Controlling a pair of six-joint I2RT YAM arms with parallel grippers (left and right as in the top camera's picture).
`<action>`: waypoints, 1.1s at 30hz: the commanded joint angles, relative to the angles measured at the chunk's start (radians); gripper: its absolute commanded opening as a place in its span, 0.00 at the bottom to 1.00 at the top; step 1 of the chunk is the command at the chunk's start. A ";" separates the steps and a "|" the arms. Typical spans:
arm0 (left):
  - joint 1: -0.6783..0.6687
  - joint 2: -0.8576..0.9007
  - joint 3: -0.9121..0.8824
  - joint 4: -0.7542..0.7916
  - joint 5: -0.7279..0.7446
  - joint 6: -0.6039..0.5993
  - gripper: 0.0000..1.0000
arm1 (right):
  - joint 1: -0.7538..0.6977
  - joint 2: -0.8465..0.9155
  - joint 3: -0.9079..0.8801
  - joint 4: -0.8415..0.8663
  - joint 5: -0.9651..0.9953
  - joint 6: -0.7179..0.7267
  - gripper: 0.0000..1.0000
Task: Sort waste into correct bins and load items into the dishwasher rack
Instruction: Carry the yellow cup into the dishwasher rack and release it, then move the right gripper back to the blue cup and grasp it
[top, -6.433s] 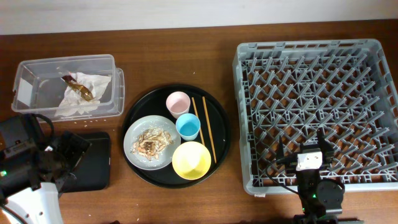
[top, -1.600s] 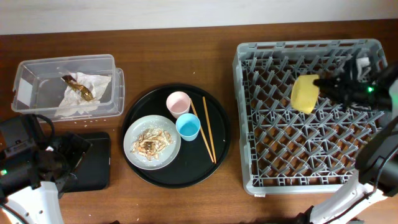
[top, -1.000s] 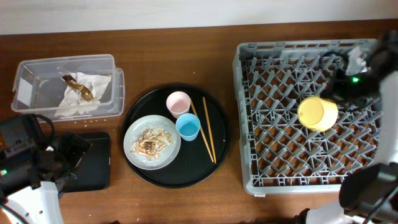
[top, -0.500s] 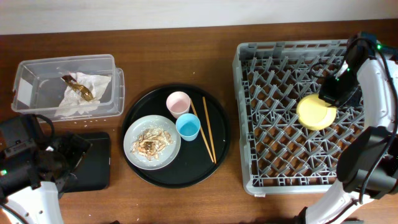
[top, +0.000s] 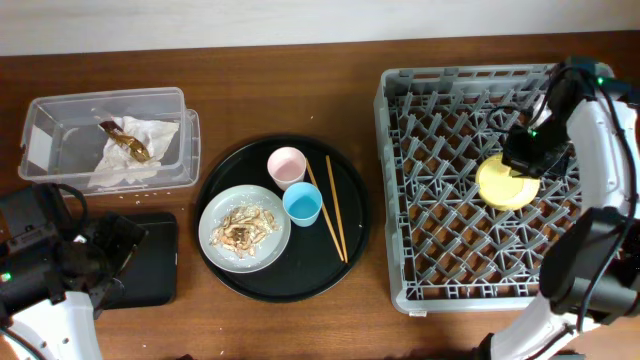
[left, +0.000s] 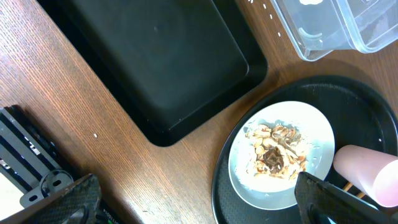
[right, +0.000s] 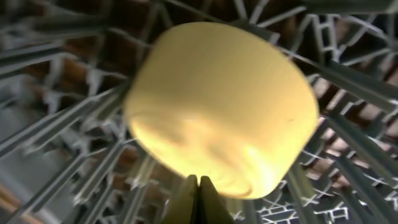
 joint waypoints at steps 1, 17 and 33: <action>0.003 -0.003 0.003 0.001 0.000 -0.010 0.99 | -0.002 0.013 -0.006 0.035 0.180 0.095 0.04; 0.003 -0.003 0.003 0.001 0.000 -0.010 0.99 | 0.076 -0.221 0.033 0.058 -0.280 0.039 0.04; 0.003 -0.003 0.003 0.001 0.000 -0.010 0.99 | 1.151 0.114 0.033 0.395 0.180 0.143 0.48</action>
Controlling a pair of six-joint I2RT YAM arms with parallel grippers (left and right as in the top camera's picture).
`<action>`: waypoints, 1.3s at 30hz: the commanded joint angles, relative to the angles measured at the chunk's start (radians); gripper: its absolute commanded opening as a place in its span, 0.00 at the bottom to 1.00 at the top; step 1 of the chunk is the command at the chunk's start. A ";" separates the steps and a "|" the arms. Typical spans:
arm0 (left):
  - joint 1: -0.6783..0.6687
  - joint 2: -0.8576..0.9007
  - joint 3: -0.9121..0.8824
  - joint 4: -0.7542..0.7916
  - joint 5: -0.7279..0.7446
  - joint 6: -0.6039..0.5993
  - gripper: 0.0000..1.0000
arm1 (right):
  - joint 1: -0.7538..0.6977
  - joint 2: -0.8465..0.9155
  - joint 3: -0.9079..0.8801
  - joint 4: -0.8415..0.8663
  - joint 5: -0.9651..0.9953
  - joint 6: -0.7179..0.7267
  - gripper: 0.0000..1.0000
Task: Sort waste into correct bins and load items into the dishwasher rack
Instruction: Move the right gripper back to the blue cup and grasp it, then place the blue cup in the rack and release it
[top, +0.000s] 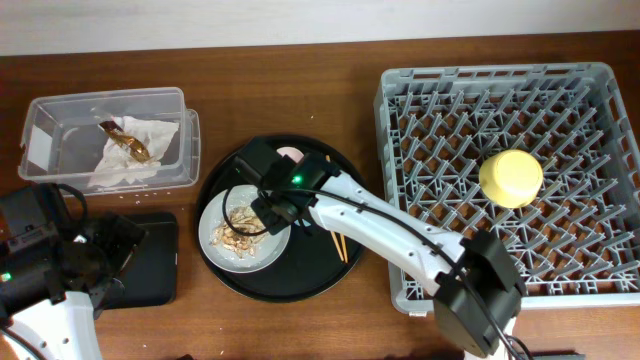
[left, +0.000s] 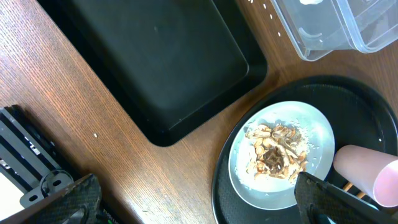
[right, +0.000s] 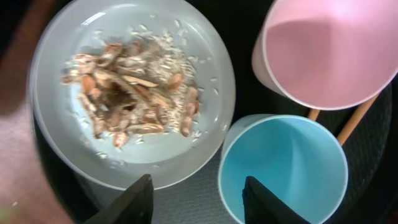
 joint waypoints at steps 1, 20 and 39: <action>0.003 -0.003 0.003 0.002 0.000 -0.009 0.99 | -0.001 0.057 0.010 0.018 0.078 0.054 0.48; 0.003 -0.003 0.003 0.002 0.000 -0.009 0.99 | -0.296 0.077 0.553 -0.583 -0.034 -0.013 0.04; 0.003 -0.003 0.003 0.002 0.000 -0.009 0.99 | -1.089 -0.128 -0.352 -0.722 -1.442 -1.055 0.04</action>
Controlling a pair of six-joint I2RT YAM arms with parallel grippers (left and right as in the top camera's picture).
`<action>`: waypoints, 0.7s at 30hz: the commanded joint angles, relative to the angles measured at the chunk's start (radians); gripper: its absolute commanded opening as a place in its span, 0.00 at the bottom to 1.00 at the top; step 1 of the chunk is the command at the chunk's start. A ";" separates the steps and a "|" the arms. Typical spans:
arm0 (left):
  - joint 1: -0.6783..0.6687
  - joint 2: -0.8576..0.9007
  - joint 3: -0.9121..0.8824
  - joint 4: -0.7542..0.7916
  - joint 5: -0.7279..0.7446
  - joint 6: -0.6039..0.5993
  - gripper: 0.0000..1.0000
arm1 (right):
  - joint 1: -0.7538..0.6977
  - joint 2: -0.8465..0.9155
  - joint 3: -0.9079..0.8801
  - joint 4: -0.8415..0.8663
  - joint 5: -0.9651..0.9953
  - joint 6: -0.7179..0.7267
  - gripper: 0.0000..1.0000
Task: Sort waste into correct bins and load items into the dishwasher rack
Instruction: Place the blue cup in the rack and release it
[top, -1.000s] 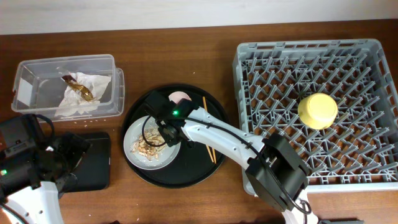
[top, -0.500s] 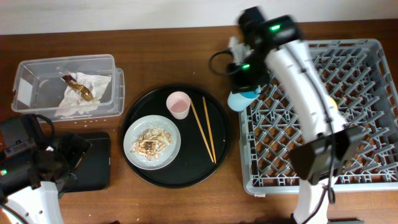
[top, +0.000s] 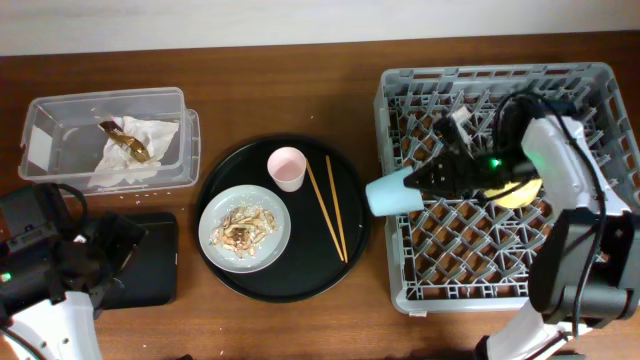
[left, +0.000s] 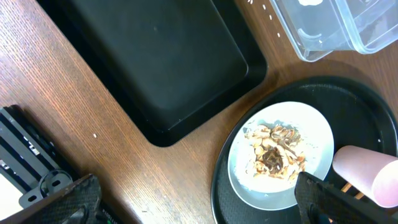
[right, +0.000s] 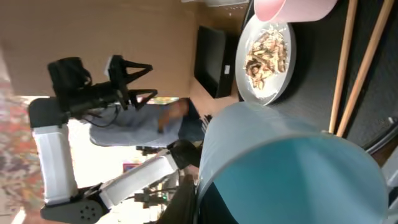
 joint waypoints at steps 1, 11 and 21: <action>0.003 -0.003 0.003 0.000 0.000 -0.007 0.99 | -0.128 -0.008 -0.139 0.069 -0.160 -0.105 0.04; 0.003 -0.003 0.003 0.000 0.000 -0.007 0.99 | -0.252 0.026 -0.199 0.423 -0.132 0.203 0.04; 0.003 -0.003 0.003 0.000 0.000 -0.007 0.99 | -0.251 0.042 -0.199 0.447 -0.096 0.244 0.04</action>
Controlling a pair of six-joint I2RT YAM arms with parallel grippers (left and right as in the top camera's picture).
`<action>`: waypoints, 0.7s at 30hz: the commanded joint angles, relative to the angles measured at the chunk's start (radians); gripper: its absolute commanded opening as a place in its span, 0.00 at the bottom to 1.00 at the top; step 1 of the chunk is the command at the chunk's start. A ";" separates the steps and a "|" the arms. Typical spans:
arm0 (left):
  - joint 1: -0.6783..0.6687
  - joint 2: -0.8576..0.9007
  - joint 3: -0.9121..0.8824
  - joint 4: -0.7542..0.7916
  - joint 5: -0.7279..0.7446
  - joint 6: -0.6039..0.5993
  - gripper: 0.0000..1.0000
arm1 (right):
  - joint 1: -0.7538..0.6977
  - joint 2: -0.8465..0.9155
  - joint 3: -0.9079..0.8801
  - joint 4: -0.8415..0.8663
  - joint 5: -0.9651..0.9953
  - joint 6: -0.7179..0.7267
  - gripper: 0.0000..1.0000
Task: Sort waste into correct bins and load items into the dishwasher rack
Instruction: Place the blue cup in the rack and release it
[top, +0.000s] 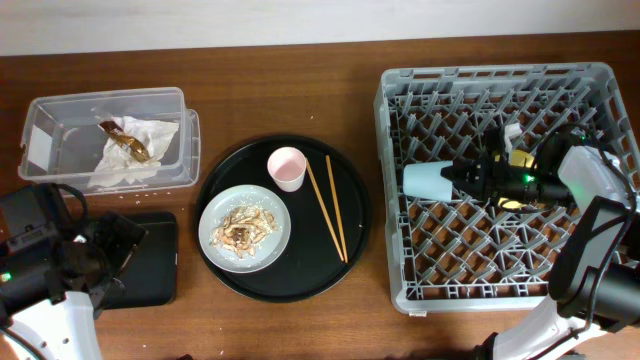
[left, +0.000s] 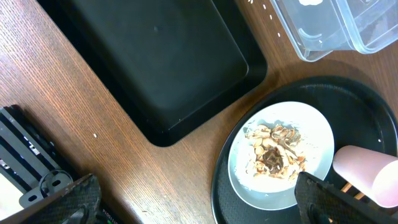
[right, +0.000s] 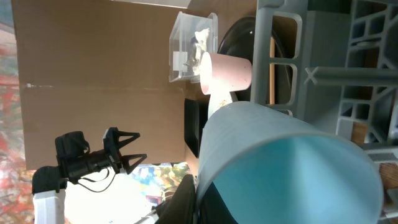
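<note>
My right gripper (top: 462, 178) is shut on the rim of the blue cup (top: 425, 180), which it holds on its side low over the left middle of the grey dishwasher rack (top: 400, 120). The cup (right: 292, 168) fills the right wrist view, its rim pinched between the fingers (right: 186, 199). A yellow bowl (top: 518, 158) in the rack is mostly hidden behind the arm. The pink cup (top: 287, 167), a plate of food scraps (top: 244, 228) and chopsticks (top: 330, 205) lie on the round black tray (top: 283, 285). My left gripper (left: 199, 205) is open above the table beside the plate (left: 280, 155).
A clear bin (top: 110, 140) with paper and food waste stands at the far left. In front of it is a black rectangular bin (top: 150, 258), under my left arm. The pink cup (right: 227, 73) shows past the rack bars in the right wrist view.
My right gripper has carried the blue cup from the rack's left edge to a spot further right, over the rack's inside. The left arm has not moved.
My right gripper was first shut on the yellow bowl in the rack. Then the bowl sat free in the rack and the gripper was open over the tray by the blue cup. Later it held the cup at the rack's left edge, and now over the rack.
</note>
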 joint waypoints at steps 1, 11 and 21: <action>0.003 -0.003 0.003 0.000 0.000 -0.007 0.99 | -0.005 0.012 0.002 0.006 -0.022 0.003 0.04; 0.003 -0.003 0.003 0.000 0.000 -0.007 0.99 | 0.041 0.013 0.002 0.103 0.081 0.160 0.04; 0.003 -0.003 0.003 0.000 0.000 -0.007 0.99 | -0.007 -0.092 0.009 0.063 0.470 0.342 0.26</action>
